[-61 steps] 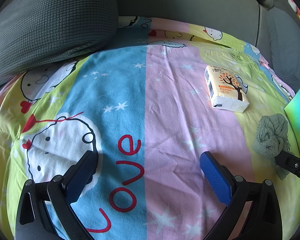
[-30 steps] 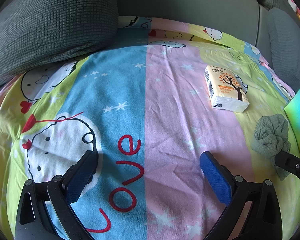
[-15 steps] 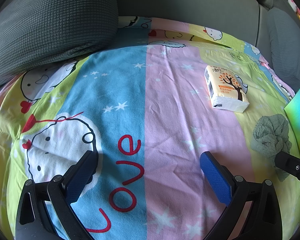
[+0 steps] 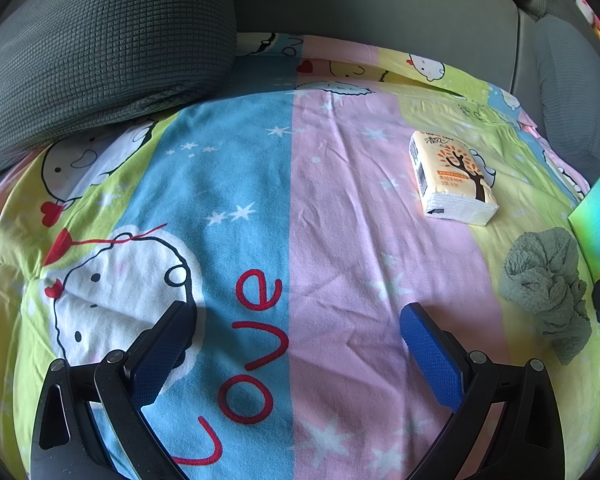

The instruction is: Organize objects

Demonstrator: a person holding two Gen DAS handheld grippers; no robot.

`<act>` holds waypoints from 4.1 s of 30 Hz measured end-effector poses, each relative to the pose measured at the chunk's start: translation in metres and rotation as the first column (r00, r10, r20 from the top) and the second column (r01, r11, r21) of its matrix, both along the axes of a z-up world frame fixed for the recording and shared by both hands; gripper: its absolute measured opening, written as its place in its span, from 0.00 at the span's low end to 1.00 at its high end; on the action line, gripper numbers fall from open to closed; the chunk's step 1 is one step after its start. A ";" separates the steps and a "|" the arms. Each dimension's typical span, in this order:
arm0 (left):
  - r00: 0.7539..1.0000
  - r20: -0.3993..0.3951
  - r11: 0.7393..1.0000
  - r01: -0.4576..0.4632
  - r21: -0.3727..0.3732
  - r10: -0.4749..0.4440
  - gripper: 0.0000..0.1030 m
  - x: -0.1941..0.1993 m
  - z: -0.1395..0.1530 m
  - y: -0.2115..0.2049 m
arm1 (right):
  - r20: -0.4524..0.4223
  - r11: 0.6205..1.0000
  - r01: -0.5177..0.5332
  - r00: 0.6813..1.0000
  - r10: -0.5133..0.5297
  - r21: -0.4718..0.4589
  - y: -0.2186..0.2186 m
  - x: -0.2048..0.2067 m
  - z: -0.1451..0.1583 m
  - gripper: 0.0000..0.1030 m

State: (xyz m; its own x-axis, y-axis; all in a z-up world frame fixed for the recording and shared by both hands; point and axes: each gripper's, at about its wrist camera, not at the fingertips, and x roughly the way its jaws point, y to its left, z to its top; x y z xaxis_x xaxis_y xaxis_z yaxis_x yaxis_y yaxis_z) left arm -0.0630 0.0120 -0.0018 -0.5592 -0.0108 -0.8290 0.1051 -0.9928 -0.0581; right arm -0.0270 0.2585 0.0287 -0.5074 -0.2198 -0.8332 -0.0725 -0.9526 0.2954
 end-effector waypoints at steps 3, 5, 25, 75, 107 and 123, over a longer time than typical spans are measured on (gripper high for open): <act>1.000 0.001 1.000 -0.007 -0.005 0.007 1.00 -0.001 0.000 0.000 | -0.012 1.000 0.008 1.000 -0.008 -0.007 0.004 0.001 0.003 0.58; 1.000 0.001 1.000 -0.007 0.001 0.007 1.00 -0.001 0.000 -0.001 | -0.014 1.000 0.015 1.000 -0.015 0.004 0.006 0.001 0.003 0.58; 0.979 -0.051 0.941 0.203 0.271 -0.196 0.78 0.012 0.043 0.041 | 0.000 0.992 0.051 0.999 -0.051 -0.114 0.027 -0.010 -0.002 0.58; 0.637 -0.251 0.609 0.770 0.190 -0.729 0.25 0.052 0.139 0.262 | -0.267 0.816 0.259 0.857 -0.441 -0.517 0.177 0.087 0.057 0.16; 0.705 -0.122 0.658 0.699 0.279 -0.698 0.25 0.045 0.097 0.258 | -0.090 0.800 0.451 0.848 -0.522 -0.396 0.188 0.076 0.020 0.14; 0.716 -0.121 0.663 0.687 0.299 -0.687 0.25 0.045 0.097 0.257 | -0.077 0.797 0.460 0.847 -0.526 -0.390 0.187 0.076 0.018 0.14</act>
